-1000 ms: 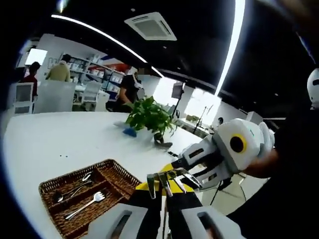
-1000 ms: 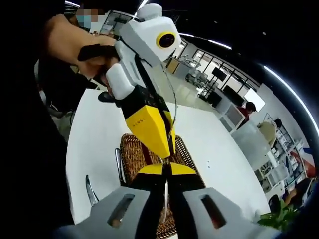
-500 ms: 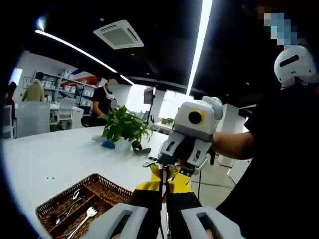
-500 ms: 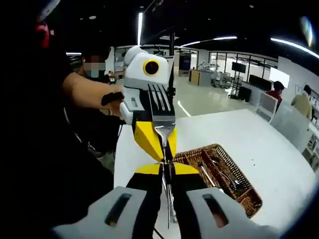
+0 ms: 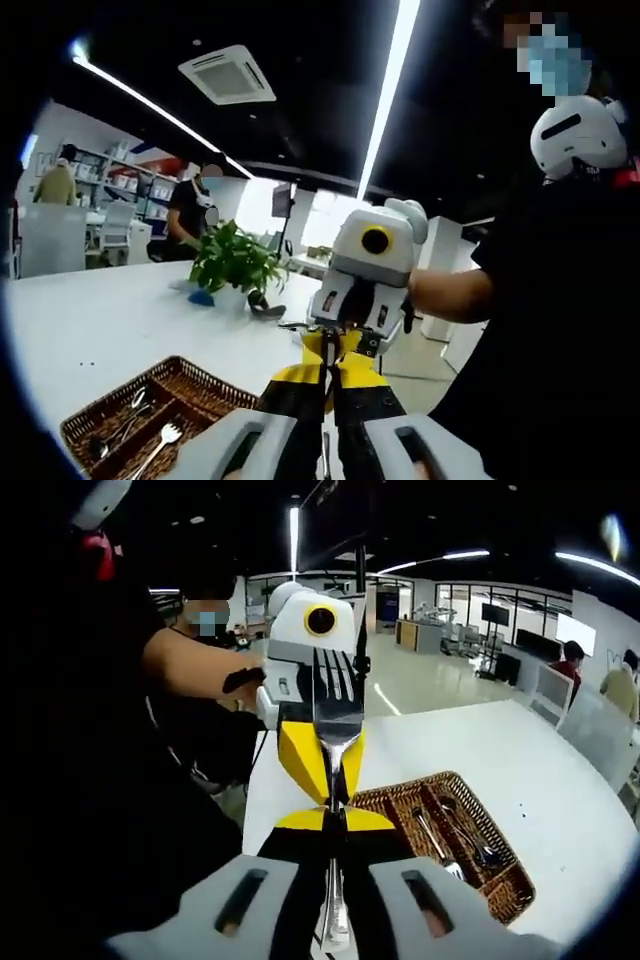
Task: Arrange the knives, forks, and spoons in their matching storage slots by inserting each utensil handle-first until every utensil is classified and aligned in the correct compartment
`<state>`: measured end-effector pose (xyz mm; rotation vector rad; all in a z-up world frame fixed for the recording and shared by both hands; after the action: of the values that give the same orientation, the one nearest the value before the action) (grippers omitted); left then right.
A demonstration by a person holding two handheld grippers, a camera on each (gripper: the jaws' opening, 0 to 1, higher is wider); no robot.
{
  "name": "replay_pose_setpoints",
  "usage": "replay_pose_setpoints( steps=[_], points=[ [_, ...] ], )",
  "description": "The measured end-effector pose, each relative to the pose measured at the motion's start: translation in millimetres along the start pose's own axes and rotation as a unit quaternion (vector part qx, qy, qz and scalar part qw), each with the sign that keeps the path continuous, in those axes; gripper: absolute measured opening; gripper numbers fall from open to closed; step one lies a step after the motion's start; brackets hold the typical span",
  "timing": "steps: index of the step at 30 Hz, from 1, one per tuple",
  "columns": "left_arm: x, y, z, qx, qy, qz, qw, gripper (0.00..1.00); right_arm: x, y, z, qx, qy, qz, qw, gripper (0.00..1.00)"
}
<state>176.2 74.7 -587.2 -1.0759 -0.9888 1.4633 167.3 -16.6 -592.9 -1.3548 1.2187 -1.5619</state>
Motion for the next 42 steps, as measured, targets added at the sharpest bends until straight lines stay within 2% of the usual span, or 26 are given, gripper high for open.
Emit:
replay_pose_setpoints(
  steps=[6,12,16,17,19,23,25,26,27,28,30,33,34,35,37,38,42],
  points=[
    [4,-1.5,-0.9,0.003,0.003,0.002,1.0,0.0,1,-5.6,-1,0.011,-0.001,0.01,0.9999,0.01],
    [5,0.5,-1.0,0.003,-0.015,-0.01,0.9998,0.05,-1,-5.3,0,0.042,0.006,-0.037,0.9984,0.0],
    [10,-1.1,-6.2,-0.002,-0.052,-0.008,0.9986,0.27,-1,-3.5,2,0.062,0.016,-0.065,0.9959,0.0],
    [15,0.1,-10.8,-0.019,-0.073,-0.02,0.9969,0.3,-1,-3.1,3,0.065,0.018,-0.067,0.9955,0.0],
    [21,2.7,-12.5,-0.032,-0.092,-0.036,0.9946,0.39,0,-2.5,4,0.07,0.022,-0.073,0.9946,0.0],
    [35,1.5,-14.3,-0.059,-0.125,-0.043,0.9895,0.61,2,-1.4,6,0.084,0.028,-0.085,0.9924,0.0],
    [46,-2.9,-18.5,-0.087,-0.162,-0.05,0.9818,0.76,3,-1.4,7,0.087,0.028,-0.089,0.9918,0.0],
    [52,-7.2,-23.1,-0.113,-0.189,-0.051,0.9742,0.84,3,-1.4,7,0.089,0.029,-0.09,0.9916,0.0],
    [58,-8.8,-25.9,-0.118,-0.21,-0.058,0.9689,0.97,3,-1.3,8,0.091,0.03,-0.092,0.9911,0.0],
    [63,-10.1,-27.9,-0.12,-0.227,-0.064,0.9644,0.99,4,-1.0,9,0.094,0.033,-0.096,0.9903,0.0],
    [79,-9.9,-30.1,-0.126,-0.261,-0.107,0.951,1.0,5,-0.9,11,0.097,0.035,-0.1,0.9897,0.0],
    [98,-14.7,-28.7,-0.126,-0.3,-0.115,0.9386,1.0,6,-1.6,14,0.108,0.039,-0.108,0.9875,0.0],
    [101,-16.2,-27.1,-0.123,-0.304,-0.114,0.9379,1.0,7,-2.1,16,0.11,0.041,-0.11,0.987,0.0],
    [110,-17.3,-26.8,-0.12,-0.323,-0.121,0.931,1.0,8,-2.4,17,0.113,0.042,-0.112,0.9863,0.0],
    [123,-21.7,-27.0,-0.138,-0.346,-0.133,0.9183,1.0,9,-3.3,21,0.121,0.044,-0.12,0.9844,0.0],
    [126,-24.4,-26.4,-0.143,-0.355,-0.132,0.9146,1.0,10,-4.0,24,0.126,0.045,-0.124,0.9832,0.0],
    [136,-33.5,-19.1,-0.131,-0.369,-0.116,0.9126,1.0,11,-5.8,32,0.137,0.049,-0.13,0.9809,0.0]
  ],
)
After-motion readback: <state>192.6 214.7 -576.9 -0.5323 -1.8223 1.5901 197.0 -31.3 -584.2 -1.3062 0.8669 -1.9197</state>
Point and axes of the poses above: the point that each gripper's makers call its tool centre point, and the gripper's own axes: x roughly backward along the fingers, z roughly to its right, y roughly out of its underside, the point moved 6 cm from there along x, roughly backward along the fingers, and after that the axes turned 12 degrees about z, right-handed, at the moved point
